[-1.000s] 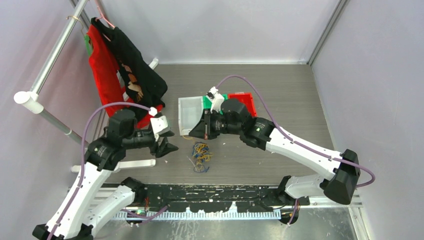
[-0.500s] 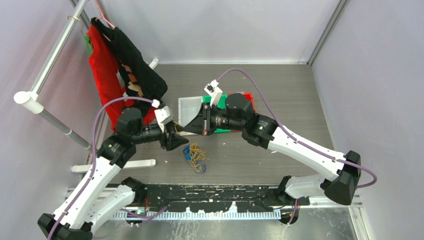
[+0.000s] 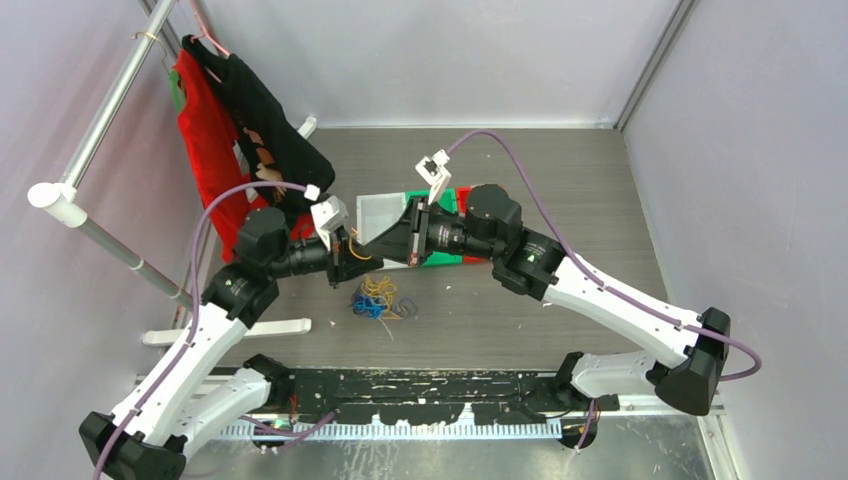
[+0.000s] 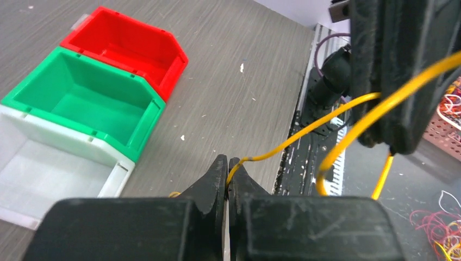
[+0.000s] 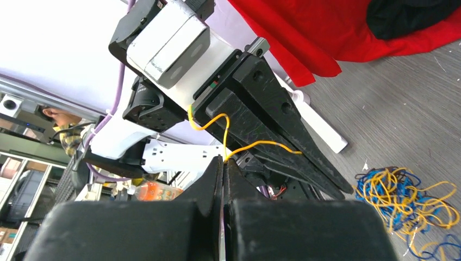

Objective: Untangle the cables
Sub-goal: Untie the cable.

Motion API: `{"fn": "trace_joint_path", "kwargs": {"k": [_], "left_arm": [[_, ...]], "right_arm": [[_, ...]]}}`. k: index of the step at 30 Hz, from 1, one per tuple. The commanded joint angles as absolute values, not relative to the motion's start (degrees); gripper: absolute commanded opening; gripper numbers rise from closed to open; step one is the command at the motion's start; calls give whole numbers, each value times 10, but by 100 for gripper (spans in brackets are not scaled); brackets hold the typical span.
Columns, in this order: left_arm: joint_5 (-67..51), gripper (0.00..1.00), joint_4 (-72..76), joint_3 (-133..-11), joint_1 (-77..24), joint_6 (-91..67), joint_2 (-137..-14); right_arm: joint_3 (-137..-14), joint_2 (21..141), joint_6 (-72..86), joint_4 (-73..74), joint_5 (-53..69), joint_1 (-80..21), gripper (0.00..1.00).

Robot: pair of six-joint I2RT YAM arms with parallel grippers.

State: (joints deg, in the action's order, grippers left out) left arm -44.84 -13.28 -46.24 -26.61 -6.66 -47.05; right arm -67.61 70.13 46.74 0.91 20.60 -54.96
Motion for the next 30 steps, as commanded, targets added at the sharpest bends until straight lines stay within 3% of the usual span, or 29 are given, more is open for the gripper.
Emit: {"fn": "trace_joint_path", "kwargs": {"k": [1, 3, 8, 12, 20, 30], "left_arm": [[-509, 0, -112, -511, -268, -78, -484], [-536, 0, -136, -536, -269, -79, -496], [-552, 0, -143, -562, -268, -74, -497], [-549, 0, -157, -590, -268, -50, -498], [-584, 0, -189, -649, -268, -46, -510], [-629, 0, -196, -681, -268, -80, -528]], "right_arm": [[-682, 676, 467, -37, 208, -548, 1], [-675, 673, 456, -27, 210, -547, 4], [-651, 647, 385, 35, 220, -545, 50], [-611, 589, 339, 80, 177, -539, 68], [-543, 524, 252, 62, 141, -534, 75], [-563, 615, 247, -92, 212, -535, 72]]}}
